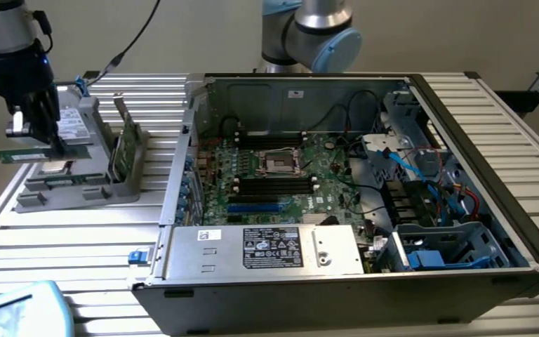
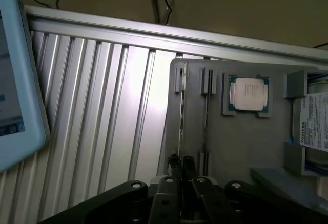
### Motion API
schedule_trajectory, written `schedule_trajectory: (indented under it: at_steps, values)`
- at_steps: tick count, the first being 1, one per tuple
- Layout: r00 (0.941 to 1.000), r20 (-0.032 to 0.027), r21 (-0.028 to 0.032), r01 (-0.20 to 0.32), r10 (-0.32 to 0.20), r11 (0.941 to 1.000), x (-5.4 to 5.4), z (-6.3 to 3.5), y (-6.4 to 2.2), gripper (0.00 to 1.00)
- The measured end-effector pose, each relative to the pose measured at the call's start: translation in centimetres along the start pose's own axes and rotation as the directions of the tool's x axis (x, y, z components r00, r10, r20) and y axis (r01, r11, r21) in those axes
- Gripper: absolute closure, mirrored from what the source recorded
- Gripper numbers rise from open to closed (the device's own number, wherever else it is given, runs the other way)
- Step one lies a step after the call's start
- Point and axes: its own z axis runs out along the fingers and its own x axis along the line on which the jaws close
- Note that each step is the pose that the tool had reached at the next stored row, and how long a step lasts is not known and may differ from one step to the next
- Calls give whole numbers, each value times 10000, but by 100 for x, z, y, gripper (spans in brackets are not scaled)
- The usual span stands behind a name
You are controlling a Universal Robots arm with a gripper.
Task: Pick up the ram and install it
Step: 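Pick up the ram and move it above insertion slot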
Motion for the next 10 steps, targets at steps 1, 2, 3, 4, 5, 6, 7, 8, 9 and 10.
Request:
schedule_trajectory:
  at_steps: [1, 2, 3, 4, 5, 6, 7, 8, 9, 10]
  values:
    - [10000, -1, -3, 0, 0, 10000, 6, -52, -28, 86]
    - [10000, -1, -1, 0, 0, 10000, 13, -100, -55, 86]
    - [10000, -1, -3, 0, 0, 10000, 18, -149, -81, 86]
    - [10000, -2, -4, 0, 0, 10000, 24, -196, -107, 86]
    - [10000, -1, -1, 0, 0, 10000, 31, -243, -138, 86]
    - [10000, -1, -1, 1, -1, 10000, 37, -295, -171, 86]
    - [10000, 0, -2, 1, -1, 10000, 44, -345, -204, 86]
    - [10000, 0, -2, 0, 0, 10000, 51, -394, -236, 86]
    - [10000, 1, -2, 0, 0, 10000, 58, -443, -268, 86]
    - [10000, 2, -1, 0, 0, 10000, 64, -492, -300, 86]
